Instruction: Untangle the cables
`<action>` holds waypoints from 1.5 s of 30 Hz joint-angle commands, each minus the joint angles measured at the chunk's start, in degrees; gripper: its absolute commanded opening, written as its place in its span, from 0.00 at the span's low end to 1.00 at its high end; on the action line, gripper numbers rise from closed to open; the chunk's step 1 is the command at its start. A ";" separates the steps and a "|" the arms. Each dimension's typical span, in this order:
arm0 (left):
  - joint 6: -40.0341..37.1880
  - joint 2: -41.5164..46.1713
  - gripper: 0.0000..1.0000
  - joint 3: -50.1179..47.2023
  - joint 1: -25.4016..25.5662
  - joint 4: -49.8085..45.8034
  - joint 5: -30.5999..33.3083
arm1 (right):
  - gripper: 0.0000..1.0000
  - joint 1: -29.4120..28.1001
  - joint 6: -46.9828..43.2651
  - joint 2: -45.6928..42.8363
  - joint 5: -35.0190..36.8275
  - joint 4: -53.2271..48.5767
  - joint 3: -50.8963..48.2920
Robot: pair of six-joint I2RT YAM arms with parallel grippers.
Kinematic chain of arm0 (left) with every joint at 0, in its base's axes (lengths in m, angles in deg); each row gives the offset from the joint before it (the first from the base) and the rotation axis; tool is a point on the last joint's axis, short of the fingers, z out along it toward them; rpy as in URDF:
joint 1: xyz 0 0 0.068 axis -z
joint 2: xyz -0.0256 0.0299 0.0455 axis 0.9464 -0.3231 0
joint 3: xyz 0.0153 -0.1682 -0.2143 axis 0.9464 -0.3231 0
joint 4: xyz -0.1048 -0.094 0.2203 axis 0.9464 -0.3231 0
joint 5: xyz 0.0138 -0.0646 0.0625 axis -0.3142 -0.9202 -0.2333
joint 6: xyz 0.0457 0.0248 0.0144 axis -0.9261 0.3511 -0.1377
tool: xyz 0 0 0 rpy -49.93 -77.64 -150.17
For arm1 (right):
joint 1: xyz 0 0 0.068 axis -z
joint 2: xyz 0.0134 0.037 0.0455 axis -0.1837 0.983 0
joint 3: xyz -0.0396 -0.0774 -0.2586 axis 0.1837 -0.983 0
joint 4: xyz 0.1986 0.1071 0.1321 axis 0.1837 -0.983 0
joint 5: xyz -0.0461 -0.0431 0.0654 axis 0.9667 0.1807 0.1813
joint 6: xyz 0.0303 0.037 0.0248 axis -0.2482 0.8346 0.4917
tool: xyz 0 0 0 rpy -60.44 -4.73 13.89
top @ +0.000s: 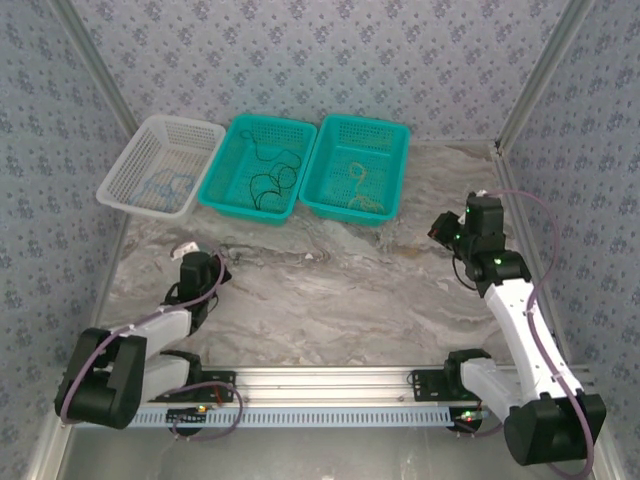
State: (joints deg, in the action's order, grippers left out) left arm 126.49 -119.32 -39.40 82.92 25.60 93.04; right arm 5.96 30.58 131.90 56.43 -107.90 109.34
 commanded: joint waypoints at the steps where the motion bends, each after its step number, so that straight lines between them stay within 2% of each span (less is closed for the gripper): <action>1: 4.75 2.91 0.00 -1.68 -1.66 -3.81 3.55 | 0.00 1.80 0.98 -2.08 1.26 -1.57 -0.37; 3: 5.14 4.37 0.00 -2.36 -2.13 -3.80 2.97 | 0.00 2.67 0.35 -2.58 -1.28 -0.67 -0.73; 9: 1.05 7.54 0.00 -1.34 -2.14 -4.34 -4.13 | 0.00 1.68 -3.62 -2.25 -18.73 10.00 -0.05; 13: -0.37 8.01 0.00 -0.04 -1.22 -3.96 -9.76 | 0.00 -2.27 -8.44 -0.55 -23.25 10.90 4.99; 16: -1.17 7.83 0.00 0.45 0.26 -3.46 -11.23 | 0.00 -5.72 -12.08 1.56 -25.45 10.87 9.23; 21: -3.13 6.59 0.00 1.31 2.31 -0.90 -13.24 | 0.00 -12.47 -16.43 4.88 -22.56 12.91 14.59; 25: -5.33 4.40 0.00 3.63 4.28 -0.29 -16.51 | 0.00 -14.68 -17.87 9.17 -21.19 14.57 19.00; 33: -7.62 -0.75 0.00 6.60 7.89 4.78 -23.27 | 0.00 -14.99 -18.99 20.22 -14.56 15.10 31.52; 39: -8.43 -4.46 0.00 9.36 9.10 4.84 -27.10 | 0.00 -14.42 -20.70 30.09 -10.09 10.53 42.85; 45: -9.02 -6.35 0.00 11.39 9.12 5.24 -30.89 | 0.00 -13.53 -21.35 39.65 -0.66 8.44 49.27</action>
State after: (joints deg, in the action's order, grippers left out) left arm 118.86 -125.22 -30.14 91.57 28.79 65.78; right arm -8.29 10.82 168.31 49.63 -96.65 155.63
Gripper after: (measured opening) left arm 0.044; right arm 0.065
